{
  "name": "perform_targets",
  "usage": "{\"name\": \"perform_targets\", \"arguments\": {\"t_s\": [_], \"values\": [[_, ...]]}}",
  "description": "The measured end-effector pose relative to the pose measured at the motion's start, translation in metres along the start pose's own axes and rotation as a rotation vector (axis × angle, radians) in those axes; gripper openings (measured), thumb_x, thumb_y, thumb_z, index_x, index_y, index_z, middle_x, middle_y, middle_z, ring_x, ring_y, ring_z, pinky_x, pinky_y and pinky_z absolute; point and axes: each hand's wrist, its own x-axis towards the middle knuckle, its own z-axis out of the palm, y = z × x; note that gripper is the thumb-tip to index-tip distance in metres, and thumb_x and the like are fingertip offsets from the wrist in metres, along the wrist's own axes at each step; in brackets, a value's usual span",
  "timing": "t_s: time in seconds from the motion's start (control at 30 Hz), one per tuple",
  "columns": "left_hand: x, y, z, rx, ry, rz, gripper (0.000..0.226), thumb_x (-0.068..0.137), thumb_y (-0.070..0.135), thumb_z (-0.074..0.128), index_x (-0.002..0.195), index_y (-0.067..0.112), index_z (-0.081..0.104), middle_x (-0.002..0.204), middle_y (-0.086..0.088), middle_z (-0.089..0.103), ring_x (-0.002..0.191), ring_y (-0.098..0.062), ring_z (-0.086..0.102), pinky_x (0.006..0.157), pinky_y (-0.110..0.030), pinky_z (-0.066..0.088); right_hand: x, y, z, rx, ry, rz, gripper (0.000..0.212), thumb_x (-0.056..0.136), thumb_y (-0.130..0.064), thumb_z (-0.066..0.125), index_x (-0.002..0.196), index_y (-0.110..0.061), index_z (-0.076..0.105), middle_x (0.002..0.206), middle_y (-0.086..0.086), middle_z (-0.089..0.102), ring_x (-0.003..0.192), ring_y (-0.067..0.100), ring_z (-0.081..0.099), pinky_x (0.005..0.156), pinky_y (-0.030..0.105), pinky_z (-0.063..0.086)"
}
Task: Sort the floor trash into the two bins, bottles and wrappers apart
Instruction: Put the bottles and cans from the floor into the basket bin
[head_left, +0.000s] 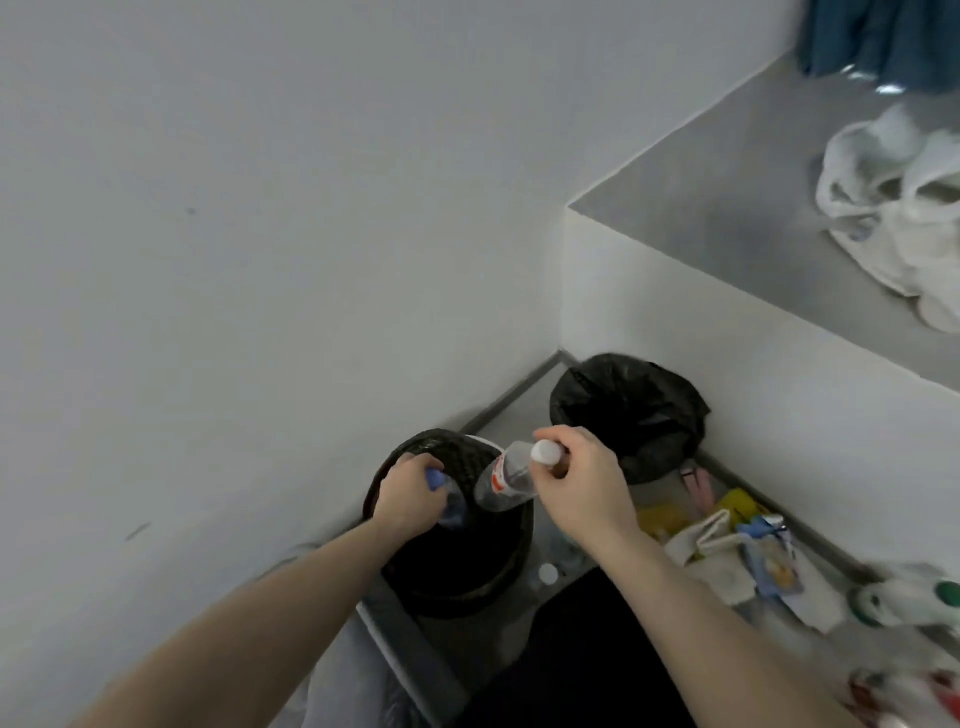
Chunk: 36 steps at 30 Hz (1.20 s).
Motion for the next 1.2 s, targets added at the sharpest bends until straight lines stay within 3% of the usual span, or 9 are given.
{"name": "perform_targets", "arguments": {"t_s": [0.13, 0.37, 0.67, 0.87, 1.2], "values": [[-0.003, -0.02, 0.009, 0.013, -0.038, 0.031, 0.032, 0.082, 0.031, 0.068, 0.114, 0.026, 0.069, 0.118, 0.0, 0.063, 0.111, -0.023, 0.061, 0.098, -0.033, 0.046, -0.009, -0.008, 0.033, -0.089, -0.051, 0.122, 0.023, 0.09, -0.027, 0.065, 0.113, -0.027, 0.068, 0.105, -0.01, 0.062, 0.098, 0.013, 0.058, 0.078, 0.023, 0.04], [0.029, -0.037, 0.041, 0.015, -0.121, 0.039, 0.037, 0.085, 0.019, 0.061, 0.121, 0.021, 0.066, 0.121, -0.002, 0.057, 0.113, -0.029, 0.06, 0.102, -0.036, 0.044, 0.01, -0.002, 0.056, -0.148, -0.111, 0.117, 0.021, 0.085, -0.027, 0.069, 0.106, -0.028, 0.068, 0.098, -0.012, 0.064, 0.087, 0.008, 0.056, 0.076, 0.022, 0.042], [0.078, -0.049, 0.072, 0.078, -0.192, 0.031, 0.026, 0.084, 0.016, 0.055, 0.107, 0.022, 0.066, 0.119, -0.004, 0.056, 0.106, -0.036, 0.063, 0.094, -0.047, 0.052, 0.044, 0.019, 0.09, -0.277, -0.298, 0.093, 0.02, 0.083, -0.027, 0.064, 0.103, -0.03, 0.067, 0.103, -0.012, 0.064, 0.095, 0.01, 0.06, 0.08, 0.026, 0.047], [0.088, -0.057, 0.086, 0.095, -0.176, 0.039, 0.027, 0.087, 0.013, 0.055, 0.108, 0.022, 0.069, 0.121, -0.005, 0.061, 0.107, -0.034, 0.064, 0.094, -0.044, 0.052, 0.052, 0.03, 0.109, -0.305, -0.384, 0.136, 0.024, 0.078, -0.025, 0.067, 0.101, -0.033, 0.067, 0.103, -0.012, 0.066, 0.095, 0.012, 0.062, 0.077, 0.024, 0.043], [0.089, -0.06, 0.086, 0.103, -0.155, 0.057, 0.029, 0.084, 0.012, 0.058, 0.109, 0.022, 0.066, 0.116, -0.004, 0.063, 0.108, -0.035, 0.063, 0.095, -0.042, 0.052, 0.048, 0.036, 0.106, -0.308, -0.392, 0.172, 0.023, 0.077, -0.025, 0.068, 0.098, -0.034, 0.066, 0.1, -0.013, 0.066, 0.092, 0.012, 0.062, 0.074, 0.024, 0.043]]}}
